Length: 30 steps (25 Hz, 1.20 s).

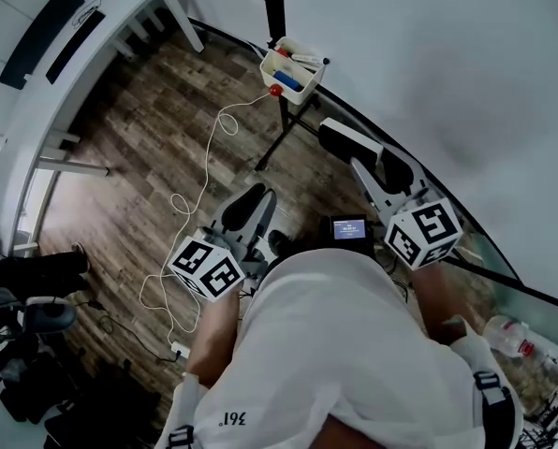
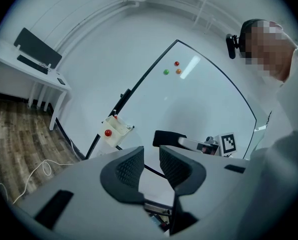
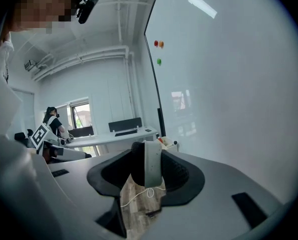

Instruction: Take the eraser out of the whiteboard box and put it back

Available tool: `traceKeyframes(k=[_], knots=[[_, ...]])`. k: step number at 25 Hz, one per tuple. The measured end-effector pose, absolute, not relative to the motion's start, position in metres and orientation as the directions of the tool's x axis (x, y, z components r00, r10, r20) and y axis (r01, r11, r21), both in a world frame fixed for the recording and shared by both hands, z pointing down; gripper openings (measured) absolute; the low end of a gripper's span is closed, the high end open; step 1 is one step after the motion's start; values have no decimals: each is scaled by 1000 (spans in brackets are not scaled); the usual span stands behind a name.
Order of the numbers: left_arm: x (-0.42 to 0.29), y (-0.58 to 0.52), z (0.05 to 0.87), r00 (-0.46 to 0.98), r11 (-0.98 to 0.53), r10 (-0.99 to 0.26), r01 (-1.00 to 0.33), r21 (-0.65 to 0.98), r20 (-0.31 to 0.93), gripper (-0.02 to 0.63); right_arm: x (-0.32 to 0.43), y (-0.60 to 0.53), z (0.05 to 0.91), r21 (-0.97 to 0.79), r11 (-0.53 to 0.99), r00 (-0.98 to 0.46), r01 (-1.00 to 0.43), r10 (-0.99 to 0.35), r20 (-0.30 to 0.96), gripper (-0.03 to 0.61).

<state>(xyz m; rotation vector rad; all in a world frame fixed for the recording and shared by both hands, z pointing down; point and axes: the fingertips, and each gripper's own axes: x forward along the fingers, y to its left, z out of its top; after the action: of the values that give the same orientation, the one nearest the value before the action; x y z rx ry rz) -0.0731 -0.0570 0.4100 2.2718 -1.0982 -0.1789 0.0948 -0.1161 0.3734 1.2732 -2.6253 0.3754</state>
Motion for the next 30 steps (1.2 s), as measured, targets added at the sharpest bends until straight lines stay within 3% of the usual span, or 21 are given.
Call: traceKeyframes(k=[30], knots=[[-76, -54, 423, 650, -446, -740, -664, 600, 170, 101, 83, -106, 402, -176, 599, -618, -781, -703, 353, 193]])
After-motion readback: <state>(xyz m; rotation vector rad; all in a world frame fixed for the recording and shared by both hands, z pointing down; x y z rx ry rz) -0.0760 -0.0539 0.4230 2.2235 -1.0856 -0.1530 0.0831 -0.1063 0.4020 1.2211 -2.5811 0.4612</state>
